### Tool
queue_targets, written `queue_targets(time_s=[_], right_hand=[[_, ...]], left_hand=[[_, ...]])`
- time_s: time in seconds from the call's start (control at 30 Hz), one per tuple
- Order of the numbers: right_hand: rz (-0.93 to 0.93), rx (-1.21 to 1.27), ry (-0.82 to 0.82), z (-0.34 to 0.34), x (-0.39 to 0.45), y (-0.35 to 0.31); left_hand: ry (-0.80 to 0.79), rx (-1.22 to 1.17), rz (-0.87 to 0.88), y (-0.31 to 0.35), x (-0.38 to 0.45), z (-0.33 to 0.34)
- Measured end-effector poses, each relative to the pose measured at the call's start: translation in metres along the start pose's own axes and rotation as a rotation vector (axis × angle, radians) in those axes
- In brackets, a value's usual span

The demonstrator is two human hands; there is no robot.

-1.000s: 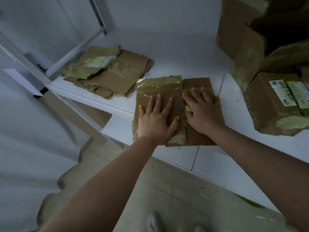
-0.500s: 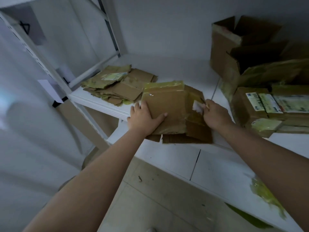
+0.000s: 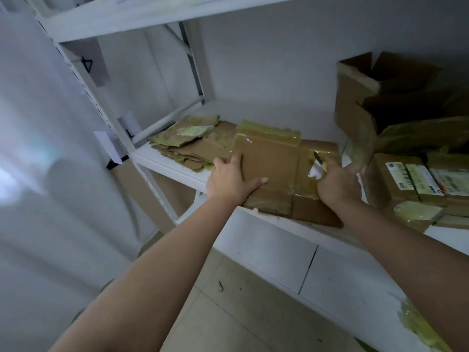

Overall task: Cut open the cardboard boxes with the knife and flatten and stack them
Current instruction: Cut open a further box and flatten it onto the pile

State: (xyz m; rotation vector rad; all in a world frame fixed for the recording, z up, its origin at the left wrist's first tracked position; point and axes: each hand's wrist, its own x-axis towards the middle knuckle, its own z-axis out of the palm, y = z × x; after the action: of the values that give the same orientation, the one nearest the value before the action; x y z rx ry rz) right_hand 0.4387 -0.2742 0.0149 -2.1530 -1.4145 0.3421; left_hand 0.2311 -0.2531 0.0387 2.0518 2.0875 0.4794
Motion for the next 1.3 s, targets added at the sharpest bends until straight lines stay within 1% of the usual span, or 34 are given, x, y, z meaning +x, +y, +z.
queue_targets(time_s=[0.13,0.33,0.53,0.63,0.83,0.9,0.97,1.07,1.1,1.17,1.23,1.3], right_hand=[[-0.018,0.037,0.020,0.005,0.011,-0.038],[-0.075,0.150,0.034,0.033,0.033,-0.123],[-0.048,0.275,0.058,0.073,0.055,-0.224],[-0.030,0.280,0.074,0.090,0.066,-0.260],[0.008,0.207,0.098,0.125,0.091,-0.287],[0.024,0.164,0.069,0.139,0.100,-0.286],[0.053,0.101,-0.019,0.154,0.106,-0.280],[0.129,-0.084,-0.210,0.168,0.111,-0.271],[0.145,-0.154,-0.211,0.168,0.114,-0.272],[0.116,-0.281,-0.101,0.161,0.122,-0.278],[0.010,-0.306,-0.003,0.155,0.130,-0.284],[-0.096,-0.290,-0.007,0.158,0.135,-0.289]], left_hand=[[0.092,0.094,0.060,-0.019,0.029,-0.023],[0.162,0.133,0.126,-0.085,0.098,-0.061],[0.256,0.202,0.228,-0.154,0.183,-0.114],[0.260,0.209,0.266,-0.180,0.222,-0.127],[0.169,0.182,0.295,-0.210,0.274,-0.116],[0.104,0.153,0.284,-0.219,0.285,-0.104],[-0.013,0.122,0.255,-0.230,0.294,-0.085],[-0.218,0.123,0.230,-0.242,0.299,-0.060],[-0.249,0.126,0.228,-0.244,0.301,-0.056],[-0.241,0.139,0.247,-0.242,0.310,-0.059],[-0.235,0.171,0.311,-0.233,0.319,-0.071],[-0.225,0.182,0.395,-0.219,0.325,-0.080]])
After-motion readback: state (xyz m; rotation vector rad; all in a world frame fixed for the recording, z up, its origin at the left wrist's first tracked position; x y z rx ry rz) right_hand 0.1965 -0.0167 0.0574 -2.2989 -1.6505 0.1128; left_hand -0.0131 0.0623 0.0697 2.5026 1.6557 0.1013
